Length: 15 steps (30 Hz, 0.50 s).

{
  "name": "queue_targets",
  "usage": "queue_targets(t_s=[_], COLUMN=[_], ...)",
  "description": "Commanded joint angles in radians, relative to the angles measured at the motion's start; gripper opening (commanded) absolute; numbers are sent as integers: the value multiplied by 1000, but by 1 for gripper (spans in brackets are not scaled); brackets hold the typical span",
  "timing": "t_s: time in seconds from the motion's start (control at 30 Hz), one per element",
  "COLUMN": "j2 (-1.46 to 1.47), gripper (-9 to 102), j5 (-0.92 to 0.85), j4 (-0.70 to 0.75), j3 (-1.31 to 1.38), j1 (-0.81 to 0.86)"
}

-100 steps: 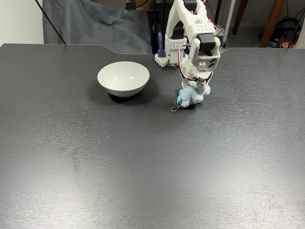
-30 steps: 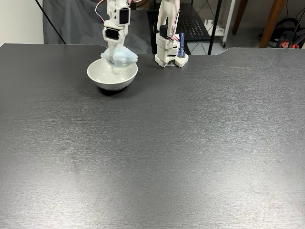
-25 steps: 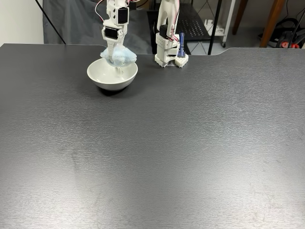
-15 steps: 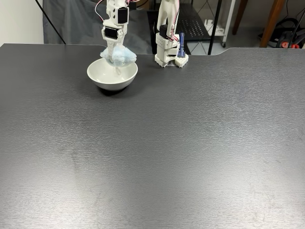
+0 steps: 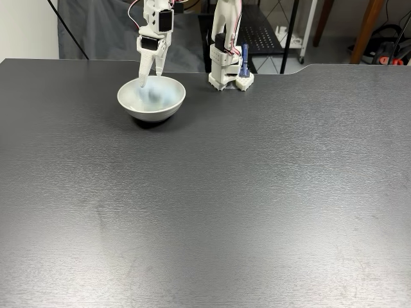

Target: Grasp a skyblue doll and put it in the white bowl.

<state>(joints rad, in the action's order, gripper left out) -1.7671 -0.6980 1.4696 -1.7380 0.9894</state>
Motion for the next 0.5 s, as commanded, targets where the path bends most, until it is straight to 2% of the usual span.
queue_targets(t_s=[0.0, 0.3, 0.47], j2=[-67, -100, -184], gripper=[44, 44, 44], j5=[6, 18, 238], j4=[8, -6, 9], j3=[6, 81, 334], j1=[14, 18, 5])
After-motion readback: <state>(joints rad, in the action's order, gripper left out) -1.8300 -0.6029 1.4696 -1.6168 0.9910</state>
